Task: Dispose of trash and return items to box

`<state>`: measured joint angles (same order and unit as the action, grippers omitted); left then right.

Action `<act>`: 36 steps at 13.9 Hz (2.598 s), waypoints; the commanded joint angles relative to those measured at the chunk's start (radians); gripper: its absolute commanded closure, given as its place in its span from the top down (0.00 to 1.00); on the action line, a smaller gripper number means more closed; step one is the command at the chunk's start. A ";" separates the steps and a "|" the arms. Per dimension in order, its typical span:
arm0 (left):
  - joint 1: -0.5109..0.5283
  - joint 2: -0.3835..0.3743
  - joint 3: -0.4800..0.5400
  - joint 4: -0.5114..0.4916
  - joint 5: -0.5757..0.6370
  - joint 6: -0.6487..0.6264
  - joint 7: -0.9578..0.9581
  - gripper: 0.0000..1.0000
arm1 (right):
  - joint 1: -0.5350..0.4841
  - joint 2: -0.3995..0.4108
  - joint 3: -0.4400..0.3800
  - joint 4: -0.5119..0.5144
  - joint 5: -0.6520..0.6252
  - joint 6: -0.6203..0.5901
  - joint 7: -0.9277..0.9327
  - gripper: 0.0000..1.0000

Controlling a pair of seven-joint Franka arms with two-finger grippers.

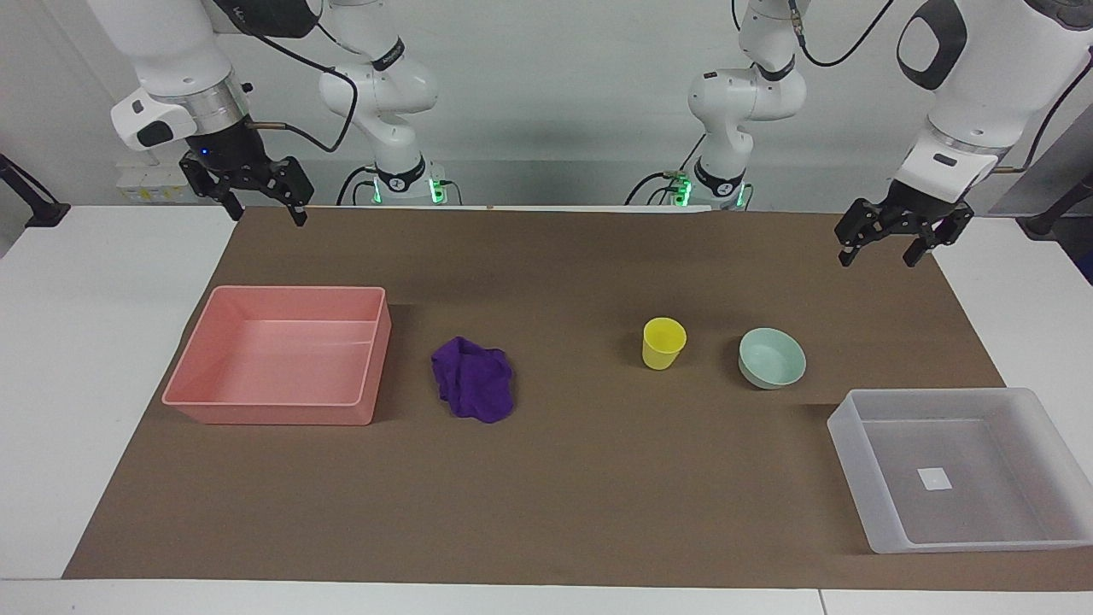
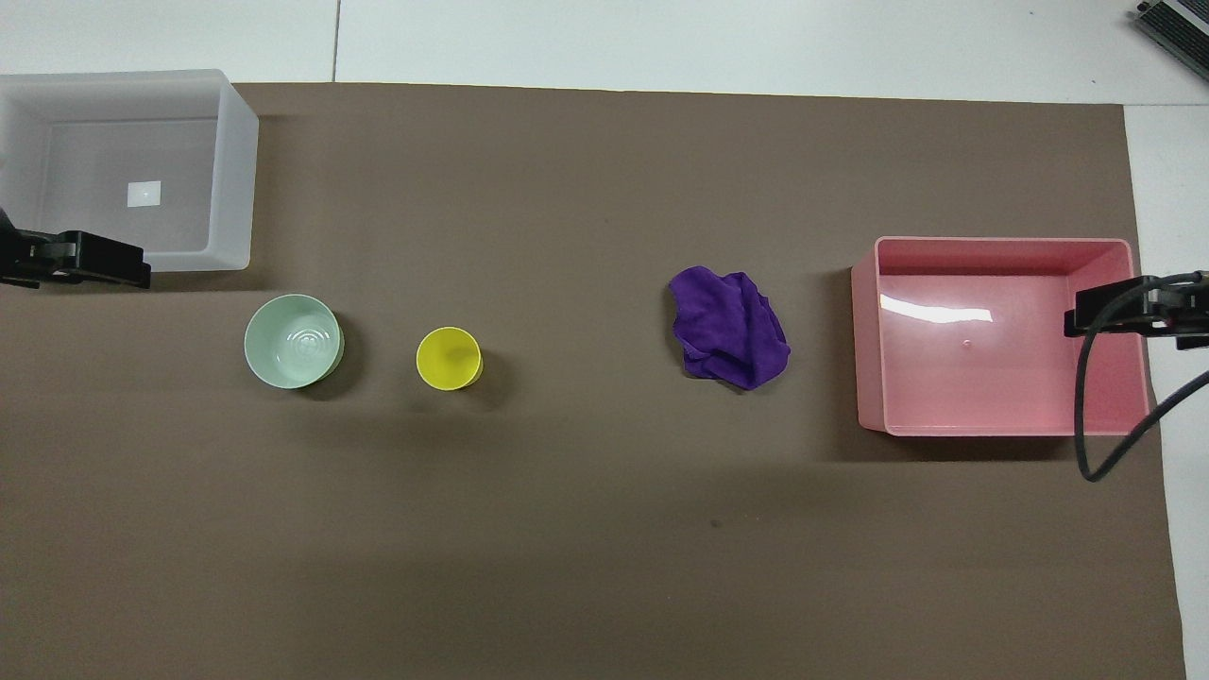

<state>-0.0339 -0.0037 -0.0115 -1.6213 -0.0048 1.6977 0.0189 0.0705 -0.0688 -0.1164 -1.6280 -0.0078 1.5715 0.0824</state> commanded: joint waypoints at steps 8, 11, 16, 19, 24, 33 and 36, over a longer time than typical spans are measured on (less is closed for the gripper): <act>0.009 -0.025 -0.008 -0.042 0.012 0.037 -0.022 1.00 | -0.006 -0.032 0.003 -0.055 0.008 0.056 -0.024 1.00; 0.008 -0.039 -0.008 -0.095 0.014 0.107 -0.017 1.00 | 0.005 -0.028 0.007 -0.085 0.006 0.116 -0.023 1.00; 0.008 -0.061 -0.008 -0.268 0.014 0.285 -0.016 1.00 | 0.077 0.070 0.014 -0.113 -0.006 0.281 -0.015 1.00; 0.009 -0.045 -0.008 -0.386 0.014 0.432 -0.010 1.00 | 0.141 0.157 0.015 -0.115 0.003 0.376 0.020 1.00; 0.020 0.014 -0.008 -0.519 0.014 0.647 -0.010 1.00 | 0.232 0.259 0.015 -0.170 0.025 0.582 0.074 1.00; 0.035 0.168 -0.008 -0.565 0.014 0.852 0.029 0.95 | 0.302 0.455 0.023 -0.234 0.112 0.844 0.057 1.00; 0.035 0.168 -0.008 -0.566 0.014 0.843 0.033 0.17 | 0.304 0.457 0.023 -0.277 0.114 0.878 0.051 1.00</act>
<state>-0.0106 0.1713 -0.0119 -2.1784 -0.0047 2.5267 0.0390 0.3828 0.4014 -0.0987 -1.8664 0.0778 2.4163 0.1491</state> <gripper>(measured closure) 0.141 0.000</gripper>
